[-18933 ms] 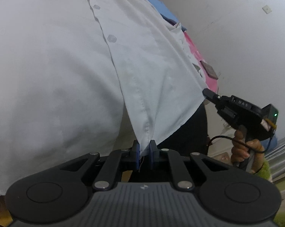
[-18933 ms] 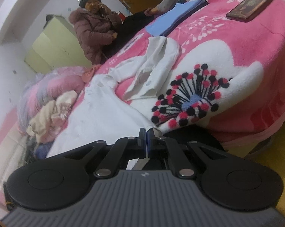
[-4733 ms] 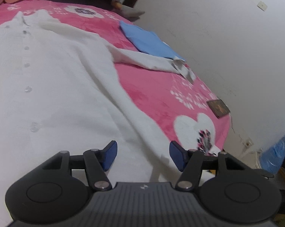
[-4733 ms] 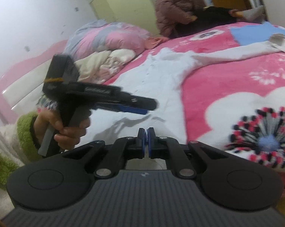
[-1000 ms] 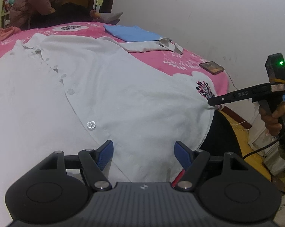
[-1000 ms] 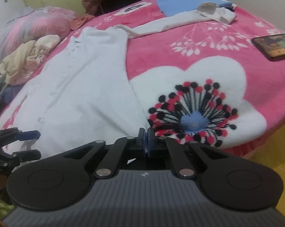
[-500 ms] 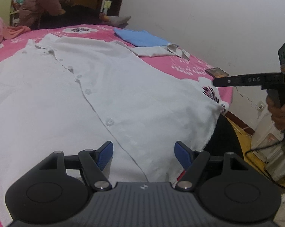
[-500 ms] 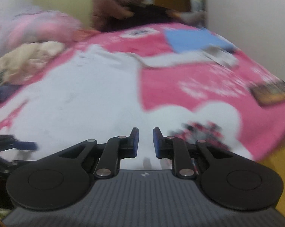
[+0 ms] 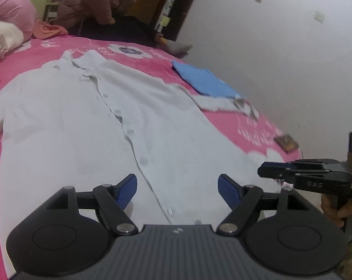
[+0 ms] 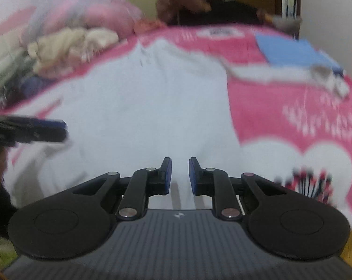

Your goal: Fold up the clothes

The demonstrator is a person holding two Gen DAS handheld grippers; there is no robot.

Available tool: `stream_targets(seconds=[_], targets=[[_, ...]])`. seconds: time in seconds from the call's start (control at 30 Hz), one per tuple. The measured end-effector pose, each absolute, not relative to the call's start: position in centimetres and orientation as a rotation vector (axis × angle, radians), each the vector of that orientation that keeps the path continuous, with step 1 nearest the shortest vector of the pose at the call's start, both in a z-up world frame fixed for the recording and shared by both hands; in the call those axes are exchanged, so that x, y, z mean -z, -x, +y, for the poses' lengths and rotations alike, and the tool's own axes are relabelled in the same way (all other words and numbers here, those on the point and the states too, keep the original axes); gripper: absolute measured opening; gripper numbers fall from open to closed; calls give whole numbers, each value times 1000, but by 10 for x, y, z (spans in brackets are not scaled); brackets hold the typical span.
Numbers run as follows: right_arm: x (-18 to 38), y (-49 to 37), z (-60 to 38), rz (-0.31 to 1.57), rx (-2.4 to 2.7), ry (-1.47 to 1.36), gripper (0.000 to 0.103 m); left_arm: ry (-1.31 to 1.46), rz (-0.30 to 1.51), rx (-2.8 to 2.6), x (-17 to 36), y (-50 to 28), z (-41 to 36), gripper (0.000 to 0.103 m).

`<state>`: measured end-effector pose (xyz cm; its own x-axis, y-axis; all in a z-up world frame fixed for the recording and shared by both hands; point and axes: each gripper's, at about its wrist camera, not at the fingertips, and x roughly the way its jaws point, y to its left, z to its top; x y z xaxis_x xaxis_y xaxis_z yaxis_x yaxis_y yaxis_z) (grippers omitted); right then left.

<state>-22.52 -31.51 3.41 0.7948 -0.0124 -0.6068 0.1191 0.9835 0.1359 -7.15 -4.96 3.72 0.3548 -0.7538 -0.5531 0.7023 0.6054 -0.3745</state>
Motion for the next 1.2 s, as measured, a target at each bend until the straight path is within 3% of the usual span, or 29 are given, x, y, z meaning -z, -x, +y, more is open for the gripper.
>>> stream_targets(seconds=[0.2,0.5,0.73,0.97,1.13,1.2], targets=[[-47,166,-293,610,-31,-164,15,146,768,919,-31,56,-36,81],[-57,25,-273,723,-151,-176,16,145,752,963,-14,44,-38,81],[-27,-61,-256,850,-166,-52,18,182,779,988,5,39,-38,69],[-7,-60,-255,896,-174,-21,18,215,777,1008,8,31,-37,61],[-7,-58,-260,877,-182,-49,9,169,765,1002,7,31,-47,55],[-11,-57,-266,856,-189,-97,1,155,765,993,7,31,-51,55]])
